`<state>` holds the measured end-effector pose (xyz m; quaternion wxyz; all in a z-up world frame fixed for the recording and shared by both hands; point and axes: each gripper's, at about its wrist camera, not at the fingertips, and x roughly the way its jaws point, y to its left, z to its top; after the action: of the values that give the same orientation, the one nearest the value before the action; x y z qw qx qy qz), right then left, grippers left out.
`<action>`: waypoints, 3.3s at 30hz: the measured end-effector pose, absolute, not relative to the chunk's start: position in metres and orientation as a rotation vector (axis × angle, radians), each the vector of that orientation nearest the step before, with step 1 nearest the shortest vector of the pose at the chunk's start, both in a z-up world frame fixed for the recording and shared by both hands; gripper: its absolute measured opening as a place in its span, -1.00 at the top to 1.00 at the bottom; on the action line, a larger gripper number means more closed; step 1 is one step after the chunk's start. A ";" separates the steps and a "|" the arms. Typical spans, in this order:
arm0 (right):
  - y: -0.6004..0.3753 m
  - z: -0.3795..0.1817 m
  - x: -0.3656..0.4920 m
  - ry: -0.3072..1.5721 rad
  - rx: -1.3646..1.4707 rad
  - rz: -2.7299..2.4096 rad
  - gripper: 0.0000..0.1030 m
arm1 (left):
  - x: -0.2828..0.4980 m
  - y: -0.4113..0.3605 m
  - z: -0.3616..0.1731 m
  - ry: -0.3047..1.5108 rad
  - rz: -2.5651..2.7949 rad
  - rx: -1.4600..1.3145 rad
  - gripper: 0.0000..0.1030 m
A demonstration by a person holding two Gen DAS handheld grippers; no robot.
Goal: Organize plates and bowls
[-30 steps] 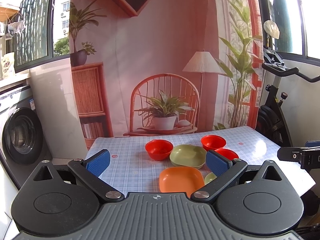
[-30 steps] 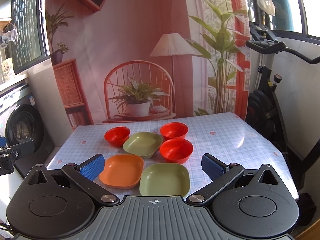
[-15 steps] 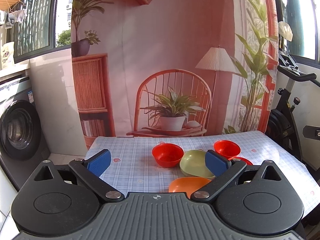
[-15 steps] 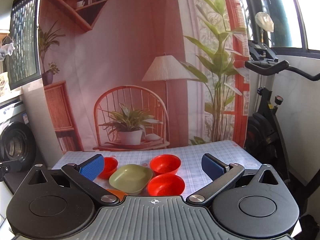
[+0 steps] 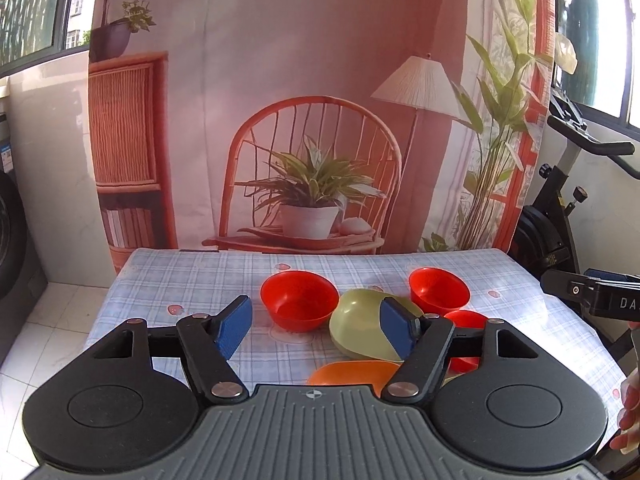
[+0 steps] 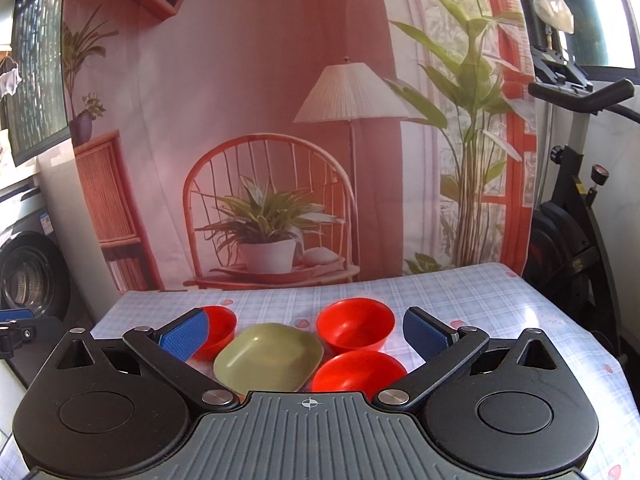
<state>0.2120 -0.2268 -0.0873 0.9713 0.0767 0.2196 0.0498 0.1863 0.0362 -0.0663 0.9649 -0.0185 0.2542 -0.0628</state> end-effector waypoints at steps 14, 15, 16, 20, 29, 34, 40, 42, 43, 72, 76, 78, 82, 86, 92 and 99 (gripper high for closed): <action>-0.208 -0.151 0.247 0.583 0.110 0.182 -0.70 | 0.221 0.009 -0.138 0.723 -0.106 -0.035 -0.39; -0.210 -0.155 0.245 0.583 0.099 0.187 -0.70 | 0.221 0.004 -0.141 0.731 -0.111 -0.042 -0.39; -0.212 -0.157 0.243 0.587 0.090 0.183 -0.70 | 0.219 -0.002 -0.145 0.738 -0.119 -0.048 -0.39; -0.226 -0.172 0.234 0.609 0.071 0.153 -0.67 | 0.211 -0.025 -0.163 0.800 -0.182 -0.039 -0.37; -0.249 -0.201 0.216 0.656 0.049 0.160 -0.23 | 0.204 -0.058 -0.183 0.873 -0.310 -0.015 -0.20; -0.258 -0.216 0.213 0.677 0.082 0.148 0.08 | 0.208 -0.068 -0.197 0.938 -0.330 -0.036 -0.02; -0.271 -0.233 0.212 0.699 0.110 0.093 0.39 | 0.209 -0.081 -0.207 0.987 -0.348 -0.041 0.37; -0.277 -0.238 0.213 0.711 0.132 0.089 0.45 | 0.210 -0.085 -0.208 0.997 -0.357 -0.036 0.40; -0.280 -0.240 0.213 0.717 0.144 0.089 0.51 | 0.211 -0.087 -0.210 1.005 -0.360 -0.034 0.41; -0.289 -0.249 0.204 0.804 0.228 0.096 0.91 | 0.213 -0.096 -0.222 1.038 -0.373 0.000 0.71; -0.288 -0.238 0.198 0.794 0.216 0.083 0.90 | 0.207 -0.098 -0.214 1.017 -0.380 0.018 0.71; -0.286 -0.232 0.195 0.786 0.205 0.082 0.90 | 0.203 -0.095 -0.210 0.999 -0.377 0.011 0.71; -0.281 -0.217 0.194 0.769 0.187 0.093 0.90 | 0.197 -0.083 -0.201 0.966 -0.369 -0.034 0.71; -0.269 -0.199 0.199 0.772 0.170 0.118 0.90 | 0.192 -0.068 -0.191 0.952 -0.355 -0.064 0.71; -0.235 -0.168 0.211 0.744 0.092 0.186 0.89 | 0.189 -0.030 -0.170 0.900 -0.322 -0.144 0.71; -0.191 -0.143 0.233 0.721 0.091 0.240 0.89 | 0.193 0.014 -0.146 0.806 -0.277 -0.187 0.71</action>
<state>0.2325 -0.1912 -0.1433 0.9276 0.0445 0.3519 0.1170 0.1934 0.0136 -0.1455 0.9064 -0.0905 0.3901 -0.1341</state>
